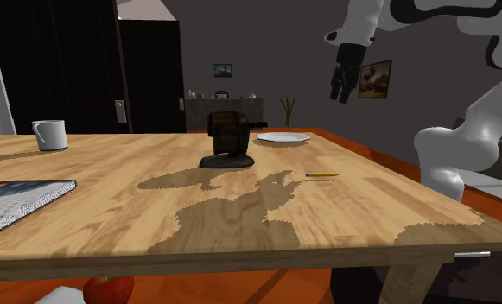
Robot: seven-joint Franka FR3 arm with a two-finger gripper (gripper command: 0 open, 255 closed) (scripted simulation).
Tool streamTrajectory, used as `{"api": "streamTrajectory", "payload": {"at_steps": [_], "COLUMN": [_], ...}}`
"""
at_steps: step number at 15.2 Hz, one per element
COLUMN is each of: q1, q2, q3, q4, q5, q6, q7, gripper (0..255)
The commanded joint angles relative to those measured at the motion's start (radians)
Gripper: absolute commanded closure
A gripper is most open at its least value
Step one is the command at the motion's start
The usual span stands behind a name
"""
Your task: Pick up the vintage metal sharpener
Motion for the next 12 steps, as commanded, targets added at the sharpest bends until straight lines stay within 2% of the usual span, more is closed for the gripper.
{"api": "streamTrajectory", "payload": {"at_steps": [1,12], "q1": [0.0,0.003], "q2": [0.0,0.432], "q3": [0.0,0.094], "q4": [0.0,0.306], "q5": [0.0,0.085], "q6": [0.0,0.061], "q7": [0.0,0.2], "gripper": [0,0]}}
